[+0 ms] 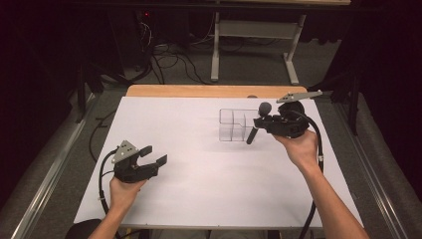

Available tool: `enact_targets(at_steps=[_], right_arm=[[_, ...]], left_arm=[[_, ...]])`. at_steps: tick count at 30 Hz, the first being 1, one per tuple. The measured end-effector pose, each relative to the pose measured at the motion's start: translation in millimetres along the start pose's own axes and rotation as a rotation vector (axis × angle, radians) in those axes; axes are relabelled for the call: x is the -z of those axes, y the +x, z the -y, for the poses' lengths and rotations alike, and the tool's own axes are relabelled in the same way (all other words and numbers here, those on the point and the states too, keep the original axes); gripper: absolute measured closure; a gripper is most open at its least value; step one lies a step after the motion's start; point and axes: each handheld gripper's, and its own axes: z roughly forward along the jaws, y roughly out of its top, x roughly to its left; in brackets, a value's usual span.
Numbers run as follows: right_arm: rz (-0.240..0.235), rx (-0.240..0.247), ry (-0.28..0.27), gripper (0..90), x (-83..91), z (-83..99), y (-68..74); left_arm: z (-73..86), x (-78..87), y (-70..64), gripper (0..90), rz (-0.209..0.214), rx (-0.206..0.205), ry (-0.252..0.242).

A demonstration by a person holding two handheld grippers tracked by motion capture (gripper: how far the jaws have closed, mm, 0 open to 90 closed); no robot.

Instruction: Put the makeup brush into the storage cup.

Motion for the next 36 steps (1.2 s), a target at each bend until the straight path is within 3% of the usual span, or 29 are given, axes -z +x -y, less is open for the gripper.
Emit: enact_targets(at_steps=[36], right_arm=[[0.101,-0.007,-0.002,72.4,-10.9,-33.7,-17.6]], left_arm=[[-0.1,1.1,-1.2,30.5,-0.008,-0.01,-0.007]])
